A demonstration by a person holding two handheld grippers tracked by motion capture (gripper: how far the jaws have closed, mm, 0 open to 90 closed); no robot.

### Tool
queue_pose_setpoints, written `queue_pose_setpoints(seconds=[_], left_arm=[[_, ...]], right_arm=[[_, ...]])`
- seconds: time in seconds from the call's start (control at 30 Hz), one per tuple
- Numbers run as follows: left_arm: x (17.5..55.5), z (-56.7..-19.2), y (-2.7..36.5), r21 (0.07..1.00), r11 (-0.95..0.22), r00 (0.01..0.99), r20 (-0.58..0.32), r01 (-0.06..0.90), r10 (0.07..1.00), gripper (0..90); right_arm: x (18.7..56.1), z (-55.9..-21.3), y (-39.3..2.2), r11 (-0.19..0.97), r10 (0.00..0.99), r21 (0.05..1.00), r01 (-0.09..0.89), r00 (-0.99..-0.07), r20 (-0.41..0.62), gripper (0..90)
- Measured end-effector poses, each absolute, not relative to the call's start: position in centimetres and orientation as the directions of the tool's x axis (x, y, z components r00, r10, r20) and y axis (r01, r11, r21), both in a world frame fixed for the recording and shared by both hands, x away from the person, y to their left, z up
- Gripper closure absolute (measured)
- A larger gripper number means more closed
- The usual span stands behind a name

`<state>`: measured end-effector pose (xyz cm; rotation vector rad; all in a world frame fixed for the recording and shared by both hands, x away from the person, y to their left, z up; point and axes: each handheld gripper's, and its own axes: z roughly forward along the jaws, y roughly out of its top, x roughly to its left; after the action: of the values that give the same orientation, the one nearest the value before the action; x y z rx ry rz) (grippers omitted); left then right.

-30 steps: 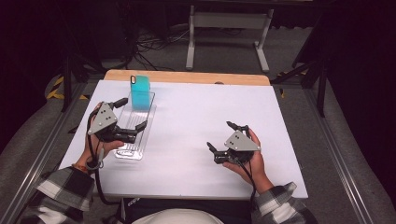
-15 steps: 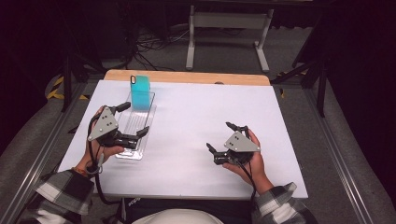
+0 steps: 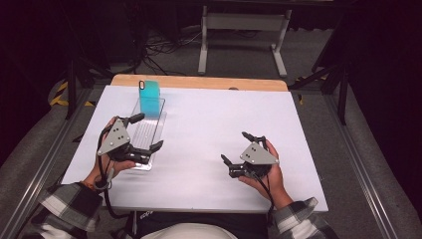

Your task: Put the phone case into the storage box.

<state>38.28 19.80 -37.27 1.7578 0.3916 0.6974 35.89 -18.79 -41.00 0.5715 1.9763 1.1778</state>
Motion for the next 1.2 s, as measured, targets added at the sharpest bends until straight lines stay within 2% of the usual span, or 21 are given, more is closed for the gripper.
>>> queue_pose_setpoints(seconds=[0.37, 1.2], left_arm=[[37.7, -38.1, 19.1, 0.943, -0.316, 0.779, 0.277, -0.107, 0.562, 2.5], [36.1, -42.4, 18.7, 0.927, -0.376, 0.812, 0.231, -0.015, 0.537, 3.3]], right_arm=[[35.4, -41.0, -18.7, 0.467, 0.691, 0.884, 0.007, -0.627, -0.360, 6.4], [34.3, -41.3, -17.9, 0.471, 0.657, 0.882, -0.008, -0.664, -0.357, 6.4]])
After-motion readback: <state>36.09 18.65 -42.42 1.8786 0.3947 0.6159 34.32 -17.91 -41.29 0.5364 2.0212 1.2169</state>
